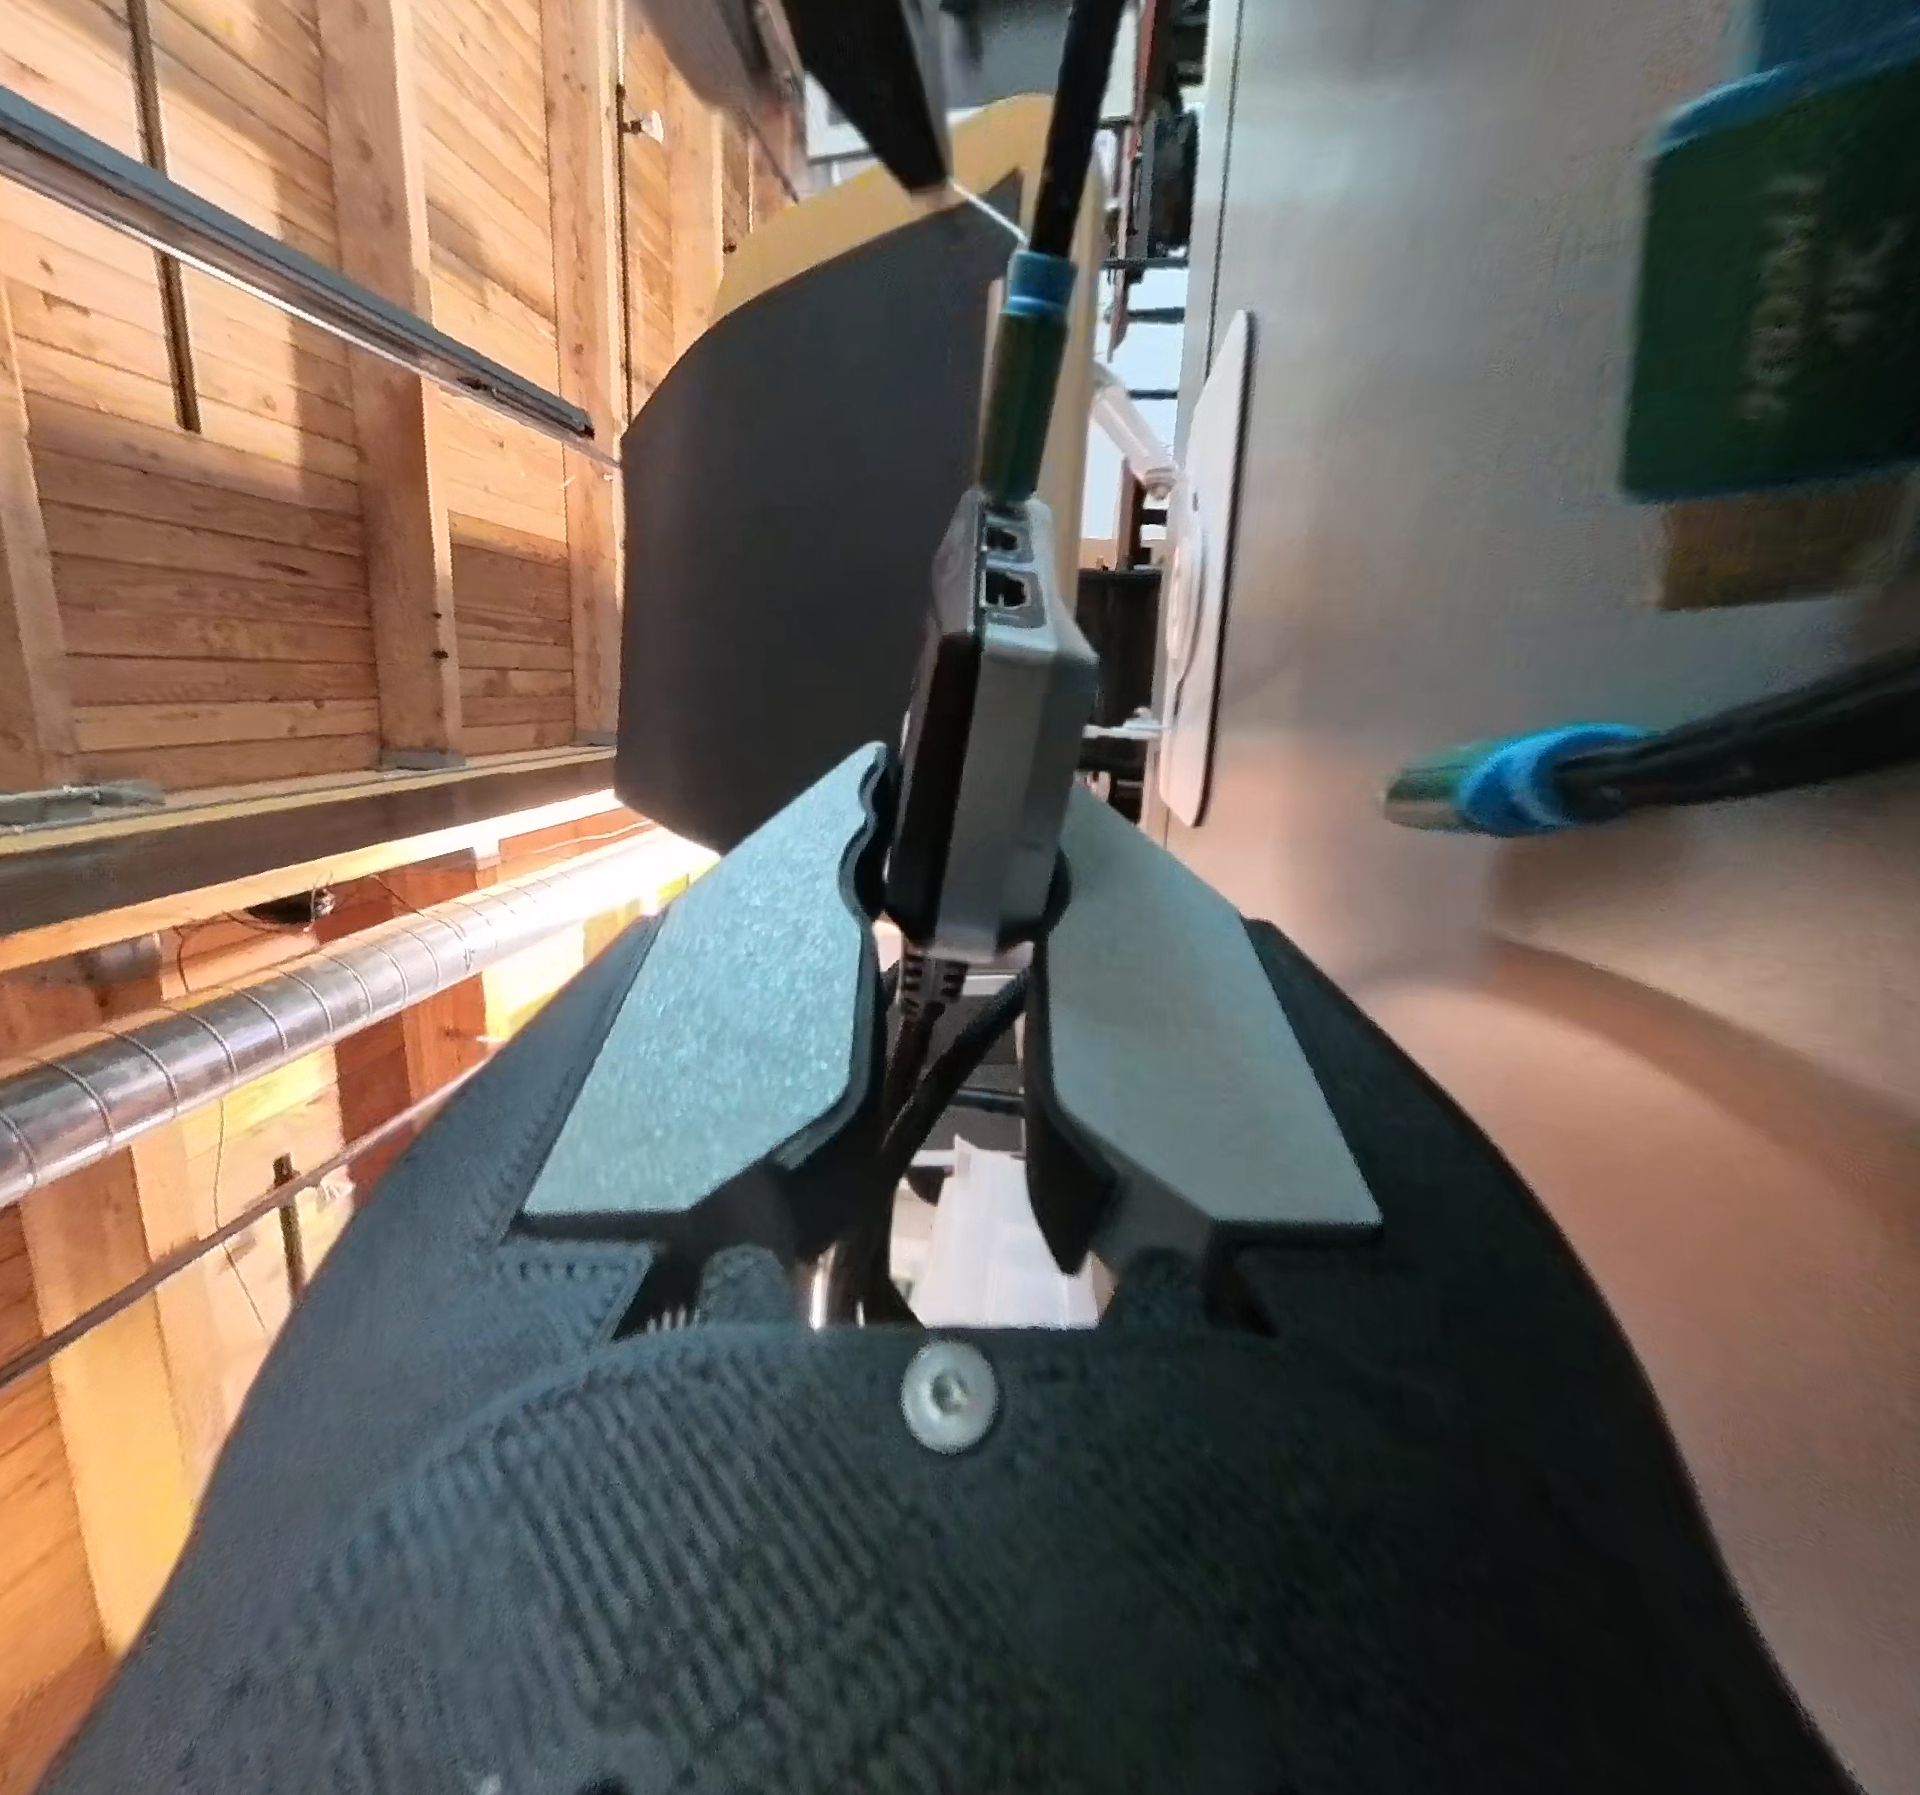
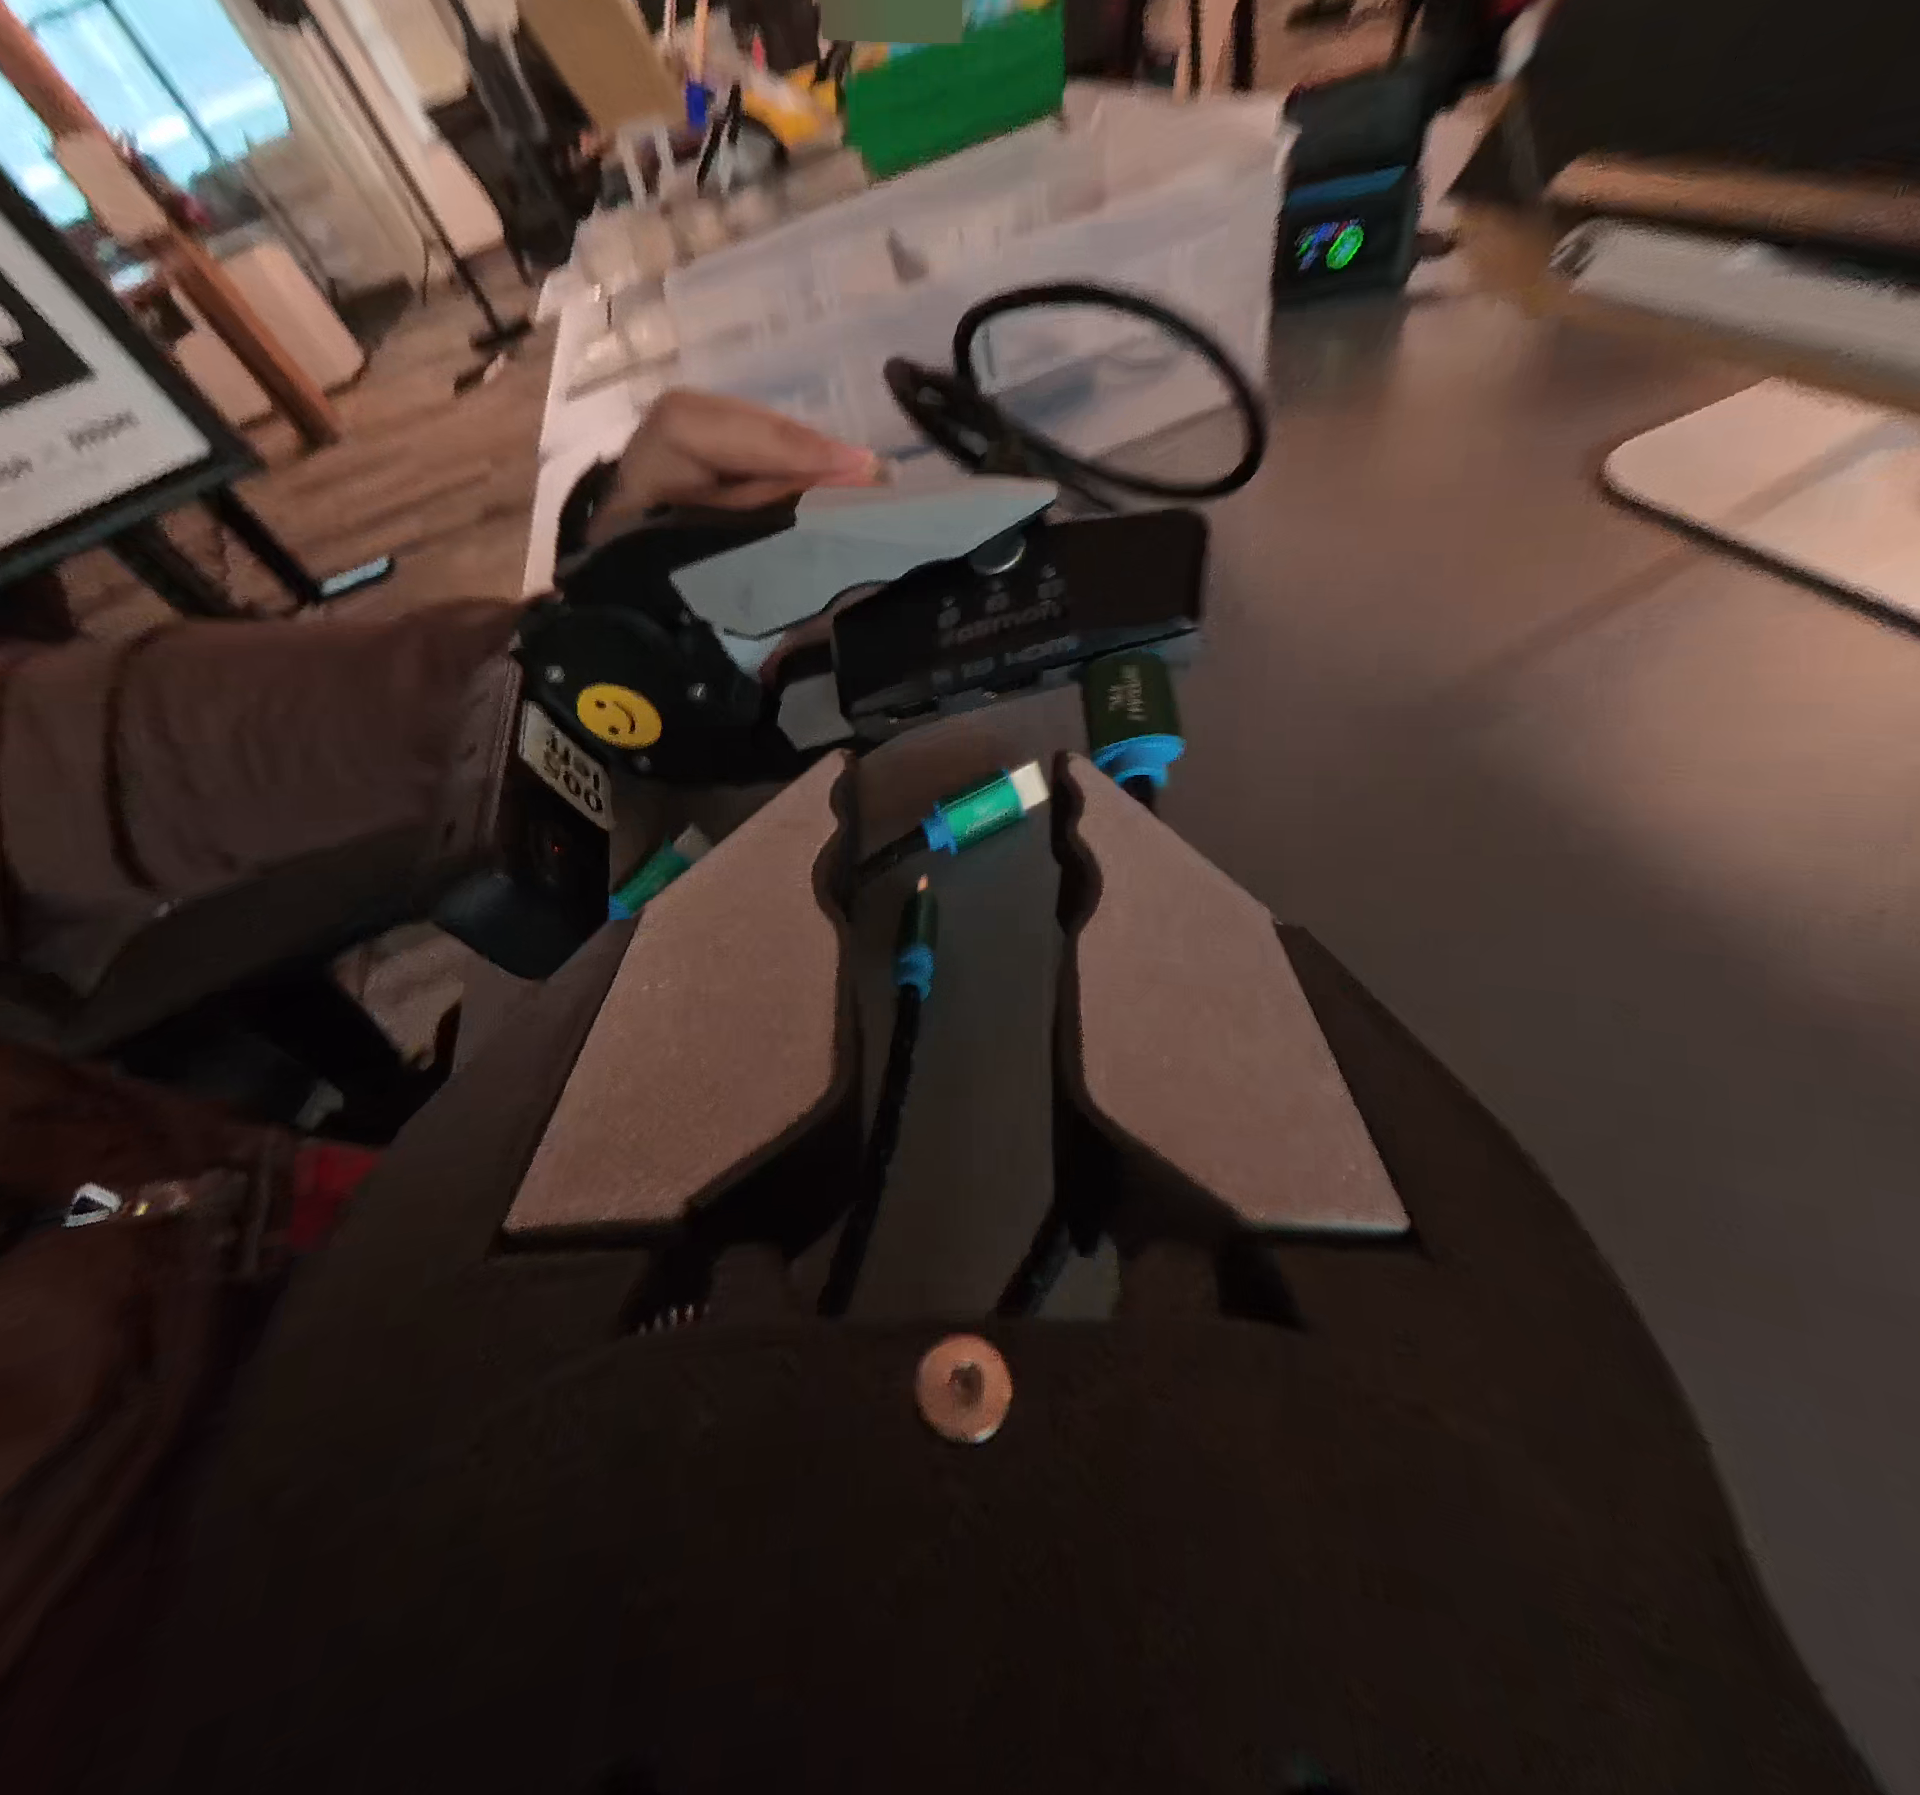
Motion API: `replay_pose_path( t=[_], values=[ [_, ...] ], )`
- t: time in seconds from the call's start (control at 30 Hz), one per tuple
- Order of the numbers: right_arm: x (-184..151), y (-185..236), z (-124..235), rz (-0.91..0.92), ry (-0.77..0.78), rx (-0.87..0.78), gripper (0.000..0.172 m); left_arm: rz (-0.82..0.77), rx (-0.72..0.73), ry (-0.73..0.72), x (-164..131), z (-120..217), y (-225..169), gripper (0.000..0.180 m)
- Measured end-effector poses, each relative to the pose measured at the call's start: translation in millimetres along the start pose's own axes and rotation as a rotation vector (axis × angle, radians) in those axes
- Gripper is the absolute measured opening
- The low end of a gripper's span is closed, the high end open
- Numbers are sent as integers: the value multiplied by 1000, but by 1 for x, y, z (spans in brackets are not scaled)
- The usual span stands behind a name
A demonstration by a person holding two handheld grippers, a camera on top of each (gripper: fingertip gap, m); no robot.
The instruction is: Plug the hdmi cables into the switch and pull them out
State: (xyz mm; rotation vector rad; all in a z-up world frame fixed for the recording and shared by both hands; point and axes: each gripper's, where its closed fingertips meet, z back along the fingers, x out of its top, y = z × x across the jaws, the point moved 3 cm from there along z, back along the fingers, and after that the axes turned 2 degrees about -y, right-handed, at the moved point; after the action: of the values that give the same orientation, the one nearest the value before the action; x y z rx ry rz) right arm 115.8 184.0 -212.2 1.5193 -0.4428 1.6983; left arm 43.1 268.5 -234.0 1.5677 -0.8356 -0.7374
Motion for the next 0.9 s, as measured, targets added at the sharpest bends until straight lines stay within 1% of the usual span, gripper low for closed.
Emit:
replay_pose_path(
  t=[0.07,0.2,0.27,0.33,0.4,0.47,0.53,0.6,0.67,0.77,0.83,0.9],
  values=[
    [14,-9,16,21,-84,-70,39,30,22,-7,-2,1,6,21],
    [31,-35,49,61,-222,-310,42,116,75,-28,-6,5,20,21],
    [31,-40,54,27,-239,-324,41,159,92,-23,-10,6,25,21],
    [17,-42,44,-35,-154,-270,40,167,99,-13,-12,5,27,21],
    [-2,-47,30,-102,-26,-251,44,159,104,-11,-12,5,27,22],
    [-20,-43,15,-152,91,-194,39,177,107,-18,-11,6,28,22],
    [-29,-44,9,-146,150,-212,40,185,103,-15,-12,5,28,22],
    [-30,-49,11,-116,157,-271,41,178,104,-2,-14,4,28,22],
    [-21,-54,20,-84,111,-337,44,173,99,18,-17,3,27,22],
    [3,-56,40,27,-12,-460,47,171,71,39,-19,0,22,22],
    [19,-50,56,109,-102,-539,47,171,54,45,-20,-2,19,22],
    [36,-36,68,153,-197,-562,48,182,33,47,-20,-3,15,22]
  ],
)
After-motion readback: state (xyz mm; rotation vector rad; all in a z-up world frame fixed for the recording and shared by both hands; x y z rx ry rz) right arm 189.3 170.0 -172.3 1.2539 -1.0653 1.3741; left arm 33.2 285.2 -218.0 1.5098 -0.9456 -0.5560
